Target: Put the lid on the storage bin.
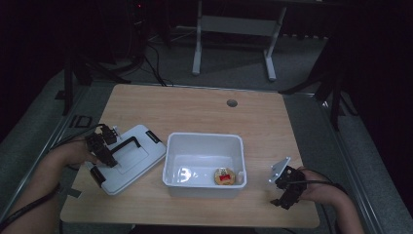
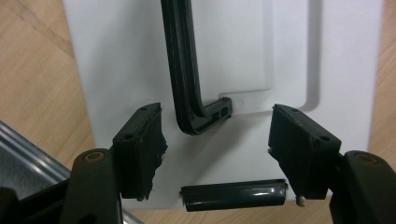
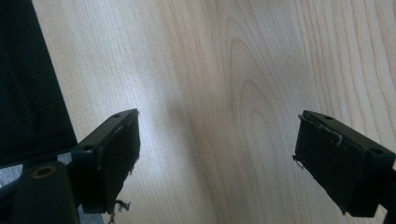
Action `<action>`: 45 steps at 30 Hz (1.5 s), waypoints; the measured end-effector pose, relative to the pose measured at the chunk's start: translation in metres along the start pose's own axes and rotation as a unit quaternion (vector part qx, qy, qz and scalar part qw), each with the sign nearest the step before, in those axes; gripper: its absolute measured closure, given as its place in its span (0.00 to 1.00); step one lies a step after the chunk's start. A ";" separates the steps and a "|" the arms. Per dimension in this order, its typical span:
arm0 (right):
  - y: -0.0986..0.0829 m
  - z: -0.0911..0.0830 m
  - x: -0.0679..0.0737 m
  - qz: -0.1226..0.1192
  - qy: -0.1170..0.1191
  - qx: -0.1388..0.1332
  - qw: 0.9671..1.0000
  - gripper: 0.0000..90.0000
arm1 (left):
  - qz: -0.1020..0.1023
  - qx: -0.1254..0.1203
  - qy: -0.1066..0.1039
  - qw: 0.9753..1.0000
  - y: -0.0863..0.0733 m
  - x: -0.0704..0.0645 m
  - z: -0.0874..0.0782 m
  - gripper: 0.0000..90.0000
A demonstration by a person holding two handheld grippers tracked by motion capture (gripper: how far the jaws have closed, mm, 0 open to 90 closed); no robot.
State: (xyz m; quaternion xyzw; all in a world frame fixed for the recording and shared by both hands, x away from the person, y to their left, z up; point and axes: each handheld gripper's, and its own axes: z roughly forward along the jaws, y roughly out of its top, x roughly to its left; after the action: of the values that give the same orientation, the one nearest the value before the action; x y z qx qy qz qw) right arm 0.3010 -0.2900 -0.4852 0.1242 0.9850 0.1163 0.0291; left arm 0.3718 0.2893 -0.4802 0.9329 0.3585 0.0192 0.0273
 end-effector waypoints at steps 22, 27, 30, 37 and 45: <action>0.002 0.001 -0.004 0.003 -0.001 0.011 1.000 0.15 | 0.024 0.037 -0.004 0.999 0.012 -0.008 0.012 0.81; 0.002 0.003 -0.004 0.004 0.003 0.013 1.000 0.15 | 0.009 0.039 -0.009 0.999 0.013 -0.006 0.012 0.91; 0.002 0.005 -0.004 0.002 0.006 0.013 1.000 0.15 | 0.000 0.032 -0.016 0.999 0.012 -0.003 0.011 0.92; 0.000 0.006 -0.006 0.007 0.008 0.016 1.000 0.16 | 0.007 0.018 -0.012 1.000 0.007 -0.001 0.005 0.93; 0.000 0.002 -0.007 0.007 0.007 0.010 1.000 0.16 | 0.006 0.010 -0.013 1.000 0.002 -0.001 -0.012 0.93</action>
State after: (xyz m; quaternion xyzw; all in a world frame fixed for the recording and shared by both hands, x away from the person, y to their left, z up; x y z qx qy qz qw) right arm 0.3077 -0.2908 -0.4873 0.1303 0.9854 0.1075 0.0200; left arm 0.3723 0.2875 -0.4684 0.9356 0.3523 0.0036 0.0227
